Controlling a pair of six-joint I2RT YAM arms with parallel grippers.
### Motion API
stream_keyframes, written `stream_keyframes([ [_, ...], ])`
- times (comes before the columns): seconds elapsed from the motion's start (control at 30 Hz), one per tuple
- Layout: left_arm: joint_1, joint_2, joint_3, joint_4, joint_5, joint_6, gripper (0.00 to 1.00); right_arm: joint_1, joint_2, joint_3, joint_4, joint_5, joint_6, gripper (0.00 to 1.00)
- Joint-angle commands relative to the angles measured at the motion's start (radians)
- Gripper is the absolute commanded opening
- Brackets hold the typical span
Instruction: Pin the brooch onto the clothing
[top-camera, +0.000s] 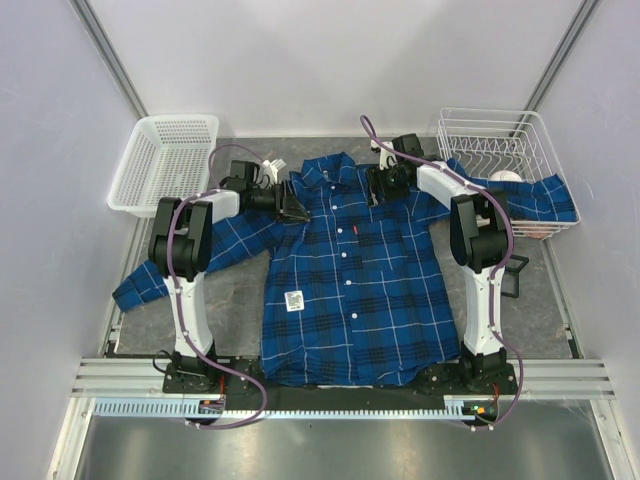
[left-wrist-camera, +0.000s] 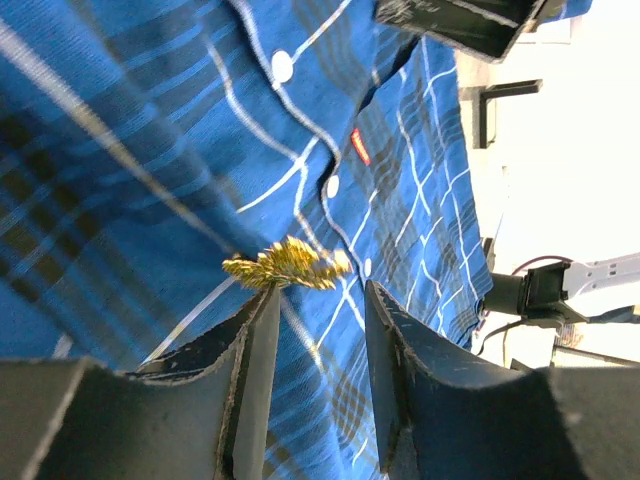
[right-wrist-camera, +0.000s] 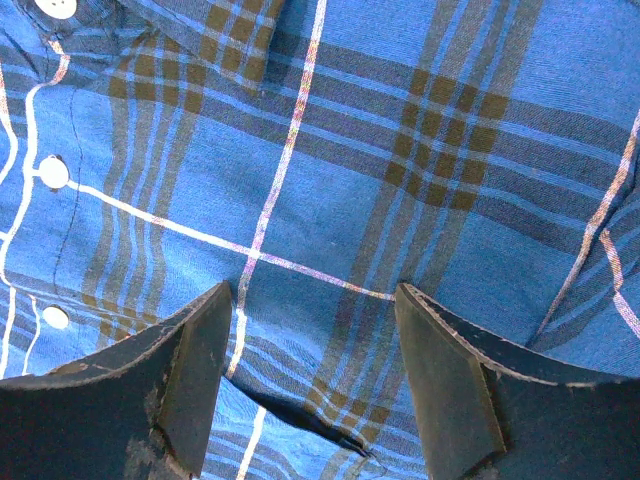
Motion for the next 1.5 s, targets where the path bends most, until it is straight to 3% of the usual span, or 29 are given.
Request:
stream_keyframes([
  [0.0,-0.025,-0.051,0.025,0.119,0.035,-0.072,0.46,-0.002,0.017,0.002,-0.017,0.027,0.000,0.75],
  [0.2,-0.057,-0.015,0.097,0.045,-0.013,-0.054,0.50,-0.005,0.013,0.004,-0.019,0.029,-0.005,0.75],
  [0.37,0.007,-0.106,0.081,-0.010,-0.036,0.005,0.50,-0.005,-0.009,0.012,-0.017,0.000,-0.025,0.75],
  [0.63,0.063,-0.192,0.088,-0.350,-0.264,0.276,0.50,0.005,-0.047,0.048,0.006,-0.072,-0.074,0.70],
  [0.7,0.060,-0.183,0.085,-0.384,-0.299,0.286,0.46,0.019,-0.038,0.056,0.006,-0.060,-0.086,0.67],
  [1.03,0.030,-0.137,0.077,-0.460,-0.771,0.276,0.30,0.053,-0.006,0.013,0.003,0.066,-0.133,0.61],
  [1.33,0.055,-0.054,0.077,-0.533,-1.049,0.325,0.13,0.048,-0.013,-0.024,-0.006,0.119,-0.160,0.60],
  [1.47,0.104,-0.074,0.067,-0.520,-1.111,0.345,0.05,0.041,-0.013,-0.016,-0.014,0.126,-0.157,0.60],
])
